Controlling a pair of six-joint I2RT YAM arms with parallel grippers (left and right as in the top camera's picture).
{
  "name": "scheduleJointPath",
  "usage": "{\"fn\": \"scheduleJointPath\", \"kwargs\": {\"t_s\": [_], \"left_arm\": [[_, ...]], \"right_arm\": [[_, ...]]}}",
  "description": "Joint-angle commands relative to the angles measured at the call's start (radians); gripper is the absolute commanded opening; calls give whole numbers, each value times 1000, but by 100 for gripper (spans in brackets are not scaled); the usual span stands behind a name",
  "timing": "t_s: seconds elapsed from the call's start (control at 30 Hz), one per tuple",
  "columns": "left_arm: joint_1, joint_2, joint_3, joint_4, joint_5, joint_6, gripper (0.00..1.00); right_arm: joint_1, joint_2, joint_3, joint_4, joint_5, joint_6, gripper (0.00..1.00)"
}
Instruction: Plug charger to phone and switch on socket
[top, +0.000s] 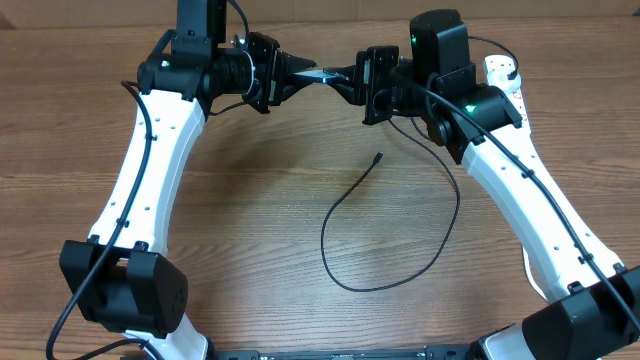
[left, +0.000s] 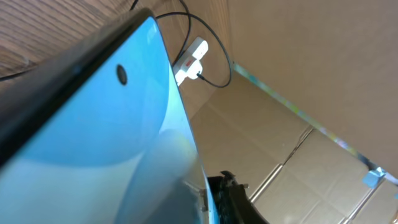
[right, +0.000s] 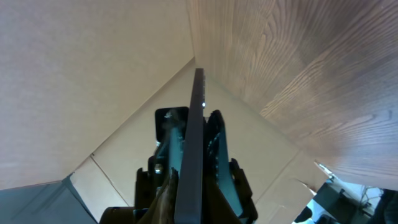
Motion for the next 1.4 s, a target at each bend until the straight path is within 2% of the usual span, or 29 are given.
{"fn": "scheduleJointPath", "kwargs": {"t_s": [0.0,0.07,0.2,0.3,0.4,0.5,0.6,0.73,0.93,1.1,1.17,1.37], "left_arm": [[12,6,7,19,2,-75,15],[12,6,7,19,1,-75,13],[12,6,7,19,2,-83,15],[13,6,7,19,6,-106,24],[16,6,7,19,5,-117,43],[22,6,7,18,6,-117,46],[27,6,7,18,13,-120,43],[31,6,7,17,17,-128,31],[32,6,7,15,18,-136,26],[32,6,7,15,25,-143,26],[32,6,7,15,25,-143,22],[32,6,7,16,24,-146,12]], "right_arm": [[18,-36,19,-3,-28,-5,7],[18,-36,19,-3,-28,-5,7],[18,-36,19,-3,-21,-5,7],[18,-36,19,-3,-7,-21,7],[18,-36,19,-11,14,-48,7],[18,-36,19,-22,24,-51,7],[18,-36,19,-21,25,-51,7],[18,-36,19,-21,24,-51,7],[18,-36,19,-14,24,-50,7],[18,-36,19,-14,28,-50,7],[18,-36,19,-14,28,-50,8],[18,-36,19,-13,21,-51,29]]}}
